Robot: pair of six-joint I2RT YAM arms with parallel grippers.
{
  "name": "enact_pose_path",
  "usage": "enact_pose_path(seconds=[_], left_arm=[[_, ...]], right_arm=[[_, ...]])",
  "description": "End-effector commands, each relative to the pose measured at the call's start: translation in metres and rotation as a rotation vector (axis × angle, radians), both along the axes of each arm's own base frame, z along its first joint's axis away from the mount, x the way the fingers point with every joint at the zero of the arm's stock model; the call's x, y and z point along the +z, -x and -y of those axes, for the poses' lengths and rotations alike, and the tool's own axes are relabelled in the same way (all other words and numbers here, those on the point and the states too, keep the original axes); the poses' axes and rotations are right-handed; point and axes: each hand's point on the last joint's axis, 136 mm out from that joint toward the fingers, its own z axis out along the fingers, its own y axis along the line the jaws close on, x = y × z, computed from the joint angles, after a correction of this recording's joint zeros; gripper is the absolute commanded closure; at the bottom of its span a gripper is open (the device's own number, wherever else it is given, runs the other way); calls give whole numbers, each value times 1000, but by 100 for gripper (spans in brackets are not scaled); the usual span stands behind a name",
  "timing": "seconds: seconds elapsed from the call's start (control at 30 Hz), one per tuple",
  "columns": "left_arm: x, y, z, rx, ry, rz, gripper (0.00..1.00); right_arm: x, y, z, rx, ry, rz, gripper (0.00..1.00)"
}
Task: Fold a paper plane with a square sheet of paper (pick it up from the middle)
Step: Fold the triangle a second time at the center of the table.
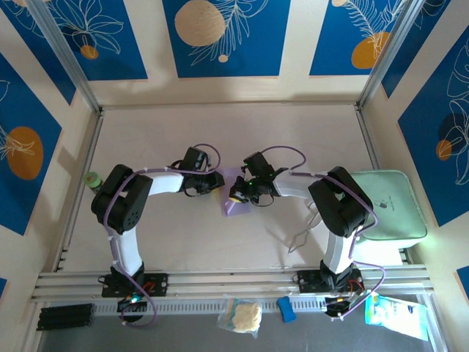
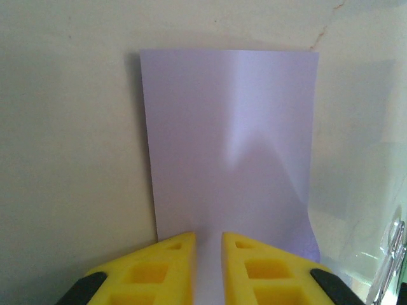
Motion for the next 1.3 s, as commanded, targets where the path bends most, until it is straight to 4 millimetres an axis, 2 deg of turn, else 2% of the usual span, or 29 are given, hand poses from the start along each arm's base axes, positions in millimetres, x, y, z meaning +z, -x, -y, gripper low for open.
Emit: enact_pose_path(seconds=[0.0, 0.33, 1.27], left_arm=[[-18, 9, -8, -8, -41, -53, 81], [-22, 12, -9, -3, -48, -67, 82], [-25, 15, -9, -3, -39, -77, 82]], right_arm=[[-3, -6, -6, -20, -3, -3, 100], [-6, -11, -13, -24, -17, 5, 100], [-13, -12, -15, -6, 23, 6, 100]])
